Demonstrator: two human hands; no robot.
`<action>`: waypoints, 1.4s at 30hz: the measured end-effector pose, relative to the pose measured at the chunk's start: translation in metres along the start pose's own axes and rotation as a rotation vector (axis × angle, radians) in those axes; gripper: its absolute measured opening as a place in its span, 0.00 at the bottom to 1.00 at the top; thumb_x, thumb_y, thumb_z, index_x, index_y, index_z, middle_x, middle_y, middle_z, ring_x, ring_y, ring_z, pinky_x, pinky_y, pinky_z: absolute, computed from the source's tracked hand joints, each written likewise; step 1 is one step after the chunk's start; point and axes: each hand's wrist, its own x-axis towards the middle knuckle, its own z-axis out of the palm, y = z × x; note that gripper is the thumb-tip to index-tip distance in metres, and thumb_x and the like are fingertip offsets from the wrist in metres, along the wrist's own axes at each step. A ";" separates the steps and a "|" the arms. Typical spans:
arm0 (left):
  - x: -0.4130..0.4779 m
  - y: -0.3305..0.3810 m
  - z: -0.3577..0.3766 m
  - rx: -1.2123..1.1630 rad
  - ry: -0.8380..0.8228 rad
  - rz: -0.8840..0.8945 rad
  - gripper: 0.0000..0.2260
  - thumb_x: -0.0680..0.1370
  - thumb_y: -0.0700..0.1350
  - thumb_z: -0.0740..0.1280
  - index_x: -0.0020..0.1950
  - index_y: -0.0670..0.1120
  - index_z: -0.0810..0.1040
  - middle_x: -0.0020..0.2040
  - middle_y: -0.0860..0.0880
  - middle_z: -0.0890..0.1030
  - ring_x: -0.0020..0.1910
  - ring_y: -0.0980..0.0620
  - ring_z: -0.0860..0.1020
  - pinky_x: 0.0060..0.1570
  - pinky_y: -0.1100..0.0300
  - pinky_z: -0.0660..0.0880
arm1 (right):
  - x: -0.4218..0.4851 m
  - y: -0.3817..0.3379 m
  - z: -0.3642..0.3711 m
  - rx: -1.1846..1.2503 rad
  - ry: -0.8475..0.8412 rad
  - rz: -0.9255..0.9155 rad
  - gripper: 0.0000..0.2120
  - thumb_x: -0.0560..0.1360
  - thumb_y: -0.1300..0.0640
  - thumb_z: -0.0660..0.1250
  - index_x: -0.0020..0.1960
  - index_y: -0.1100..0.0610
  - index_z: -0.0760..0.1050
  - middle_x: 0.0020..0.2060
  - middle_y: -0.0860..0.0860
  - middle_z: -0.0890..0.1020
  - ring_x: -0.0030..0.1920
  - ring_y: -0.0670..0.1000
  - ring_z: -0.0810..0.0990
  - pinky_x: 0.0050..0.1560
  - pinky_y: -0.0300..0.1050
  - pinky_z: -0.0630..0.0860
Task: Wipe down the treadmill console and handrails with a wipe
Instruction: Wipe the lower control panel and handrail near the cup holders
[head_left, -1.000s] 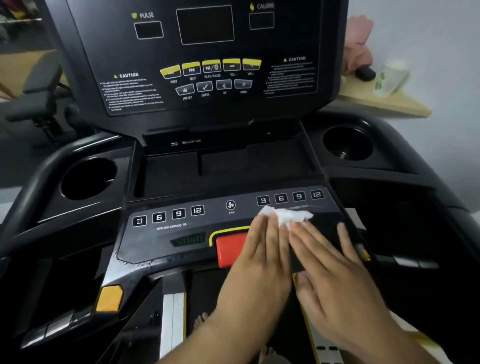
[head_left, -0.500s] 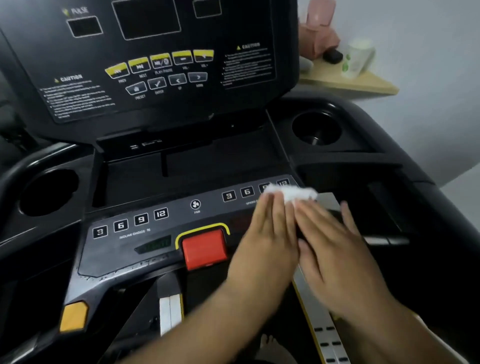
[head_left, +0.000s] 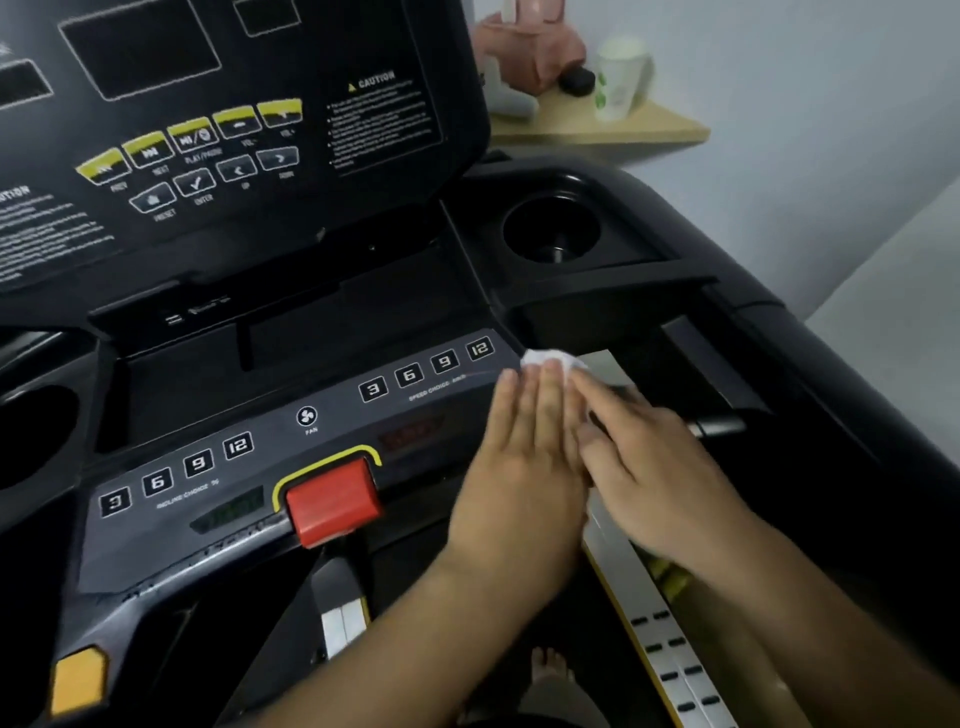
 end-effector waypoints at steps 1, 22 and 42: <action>0.007 -0.004 -0.001 0.021 -0.005 -0.021 0.36 0.83 0.53 0.52 0.75 0.32 0.34 0.74 0.28 0.35 0.74 0.30 0.35 0.71 0.37 0.31 | 0.012 -0.002 -0.001 0.042 -0.039 0.035 0.22 0.81 0.47 0.51 0.74 0.44 0.60 0.62 0.50 0.78 0.59 0.48 0.75 0.60 0.47 0.73; -0.042 -0.040 0.010 -0.061 -0.070 -0.227 0.30 0.82 0.51 0.51 0.78 0.35 0.46 0.77 0.31 0.46 0.77 0.32 0.44 0.73 0.34 0.42 | 0.027 -0.037 0.030 -0.451 -0.080 -0.225 0.33 0.80 0.37 0.36 0.78 0.55 0.51 0.78 0.52 0.52 0.78 0.48 0.43 0.75 0.62 0.44; -0.067 -0.061 0.010 -0.118 -0.082 -0.372 0.39 0.77 0.57 0.62 0.75 0.29 0.53 0.73 0.26 0.57 0.75 0.29 0.55 0.73 0.33 0.47 | 0.004 -0.042 0.034 -0.523 -0.108 -0.319 0.28 0.75 0.50 0.51 0.74 0.56 0.64 0.75 0.49 0.63 0.76 0.46 0.57 0.73 0.67 0.50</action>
